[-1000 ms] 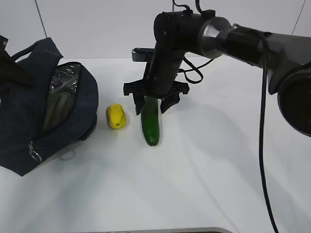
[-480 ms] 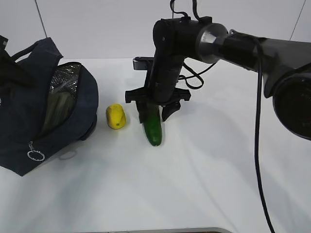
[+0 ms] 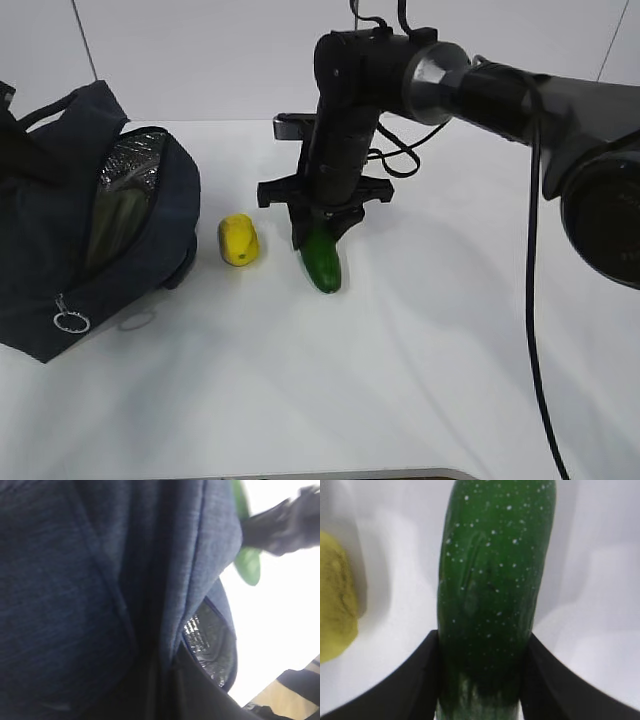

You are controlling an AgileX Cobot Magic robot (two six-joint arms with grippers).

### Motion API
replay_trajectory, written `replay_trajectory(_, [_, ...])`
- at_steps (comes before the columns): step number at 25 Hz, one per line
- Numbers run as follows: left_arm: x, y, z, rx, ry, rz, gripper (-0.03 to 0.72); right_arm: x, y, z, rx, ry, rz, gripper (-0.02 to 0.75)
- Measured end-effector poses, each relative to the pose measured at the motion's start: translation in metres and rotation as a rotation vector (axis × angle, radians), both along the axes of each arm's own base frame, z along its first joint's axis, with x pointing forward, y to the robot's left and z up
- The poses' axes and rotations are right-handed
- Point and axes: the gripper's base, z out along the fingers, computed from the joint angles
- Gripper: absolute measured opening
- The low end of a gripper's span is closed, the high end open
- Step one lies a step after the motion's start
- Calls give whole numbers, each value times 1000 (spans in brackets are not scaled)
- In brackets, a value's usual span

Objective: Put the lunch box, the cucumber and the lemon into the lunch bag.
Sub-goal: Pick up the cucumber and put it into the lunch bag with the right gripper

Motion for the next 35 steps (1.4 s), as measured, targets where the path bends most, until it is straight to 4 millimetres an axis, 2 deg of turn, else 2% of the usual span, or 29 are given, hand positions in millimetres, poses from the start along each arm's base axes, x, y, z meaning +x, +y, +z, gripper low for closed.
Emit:
replay_trajectory(2, [-1,2,-2,25,8,-4,1,3,2,10,16,-29,2,332])
replay_trajectory(6, [-1,2,-2,33,12,-4,1,11,7,42,78,-127,18,329])
replay_trajectory(11, [0,4,-1,0,26,36,1,9,19,78,248,-164,24,329])
replay_trajectory(19, [1,14,7,-136,43,121,0,-9,46,101,611,-32,135,329])
replay_trajectory(21, [1,12,8,-155,47,117,0,-11,51,102,687,8,147,329])
replay_trajectory(26, [0,11,9,-178,54,112,0,-16,67,90,809,94,180,329])
replay_trajectory(30, [-1,10,10,-188,61,104,0,-22,81,74,834,148,194,329])
replay_trajectory(35, [0,10,10,-192,61,105,0,-21,86,58,837,176,193,329])
